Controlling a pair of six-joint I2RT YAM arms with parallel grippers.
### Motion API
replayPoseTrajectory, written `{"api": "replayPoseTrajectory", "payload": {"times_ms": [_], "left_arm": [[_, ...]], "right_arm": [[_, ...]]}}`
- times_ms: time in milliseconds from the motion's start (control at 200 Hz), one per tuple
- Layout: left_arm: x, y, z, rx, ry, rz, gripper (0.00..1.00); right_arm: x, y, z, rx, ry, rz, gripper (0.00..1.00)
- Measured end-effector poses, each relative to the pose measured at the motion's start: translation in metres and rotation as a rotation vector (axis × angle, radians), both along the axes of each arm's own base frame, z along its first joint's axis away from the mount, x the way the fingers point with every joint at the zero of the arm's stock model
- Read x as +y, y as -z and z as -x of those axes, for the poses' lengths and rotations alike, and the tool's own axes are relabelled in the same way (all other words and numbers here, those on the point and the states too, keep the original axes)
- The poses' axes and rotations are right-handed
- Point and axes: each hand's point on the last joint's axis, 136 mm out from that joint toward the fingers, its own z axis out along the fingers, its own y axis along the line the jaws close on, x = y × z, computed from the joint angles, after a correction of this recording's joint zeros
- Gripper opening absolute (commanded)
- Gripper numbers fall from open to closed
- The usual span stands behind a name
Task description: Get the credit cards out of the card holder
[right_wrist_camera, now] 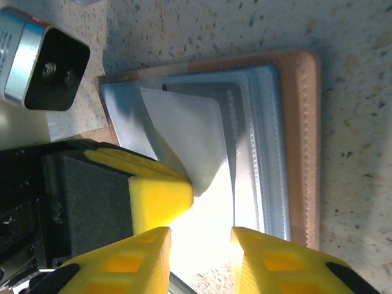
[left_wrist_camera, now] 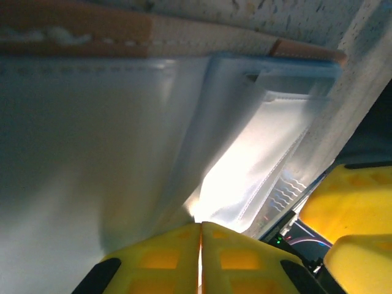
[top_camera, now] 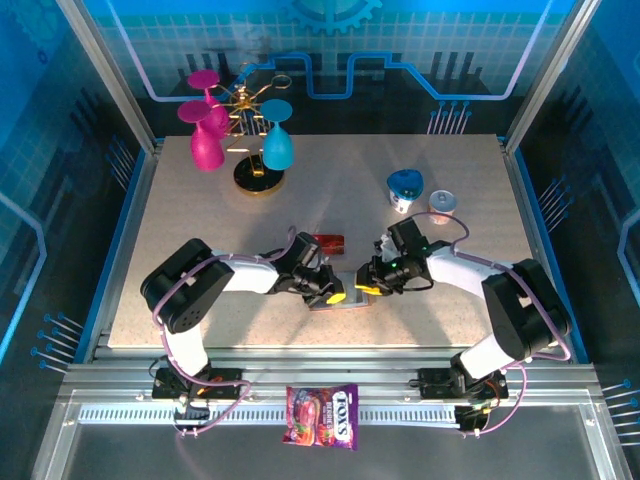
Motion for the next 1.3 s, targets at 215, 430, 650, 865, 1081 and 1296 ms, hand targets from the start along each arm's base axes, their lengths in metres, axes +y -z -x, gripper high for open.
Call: {"api": "replayPoseTrajectory", "payload": {"times_ms": [215, 430, 650, 865, 1081, 1296], "left_arm": [[-0.002, -0.002, -0.002, -0.002, -0.011, 0.032, 0.09], [-0.002, -0.002, -0.002, -0.002, -0.009, 0.035, 0.09], [-0.002, -0.002, -0.002, 0.001, -0.008, 0.039, 0.09], [-0.002, -0.001, -0.002, 0.002, -0.007, 0.039, 0.09], [-0.002, -0.001, -0.001, 0.004, -0.005, 0.04, 0.08], [-0.002, -0.001, -0.001, 0.008, -0.004, 0.042, 0.07]], "right_arm": [[0.006, 0.001, 0.007, 0.004, -0.024, 0.008, 0.33], [0.01, 0.007, 0.012, 0.025, -0.03, 0.02, 0.35], [0.008, 0.015, 0.018, 0.042, -0.029, 0.042, 0.35], [0.008, 0.017, 0.019, 0.042, -0.031, 0.048, 0.34], [0.01, 0.019, 0.021, 0.047, -0.041, 0.053, 0.33], [0.012, 0.021, 0.022, 0.055, -0.039, 0.054, 0.32]]}}
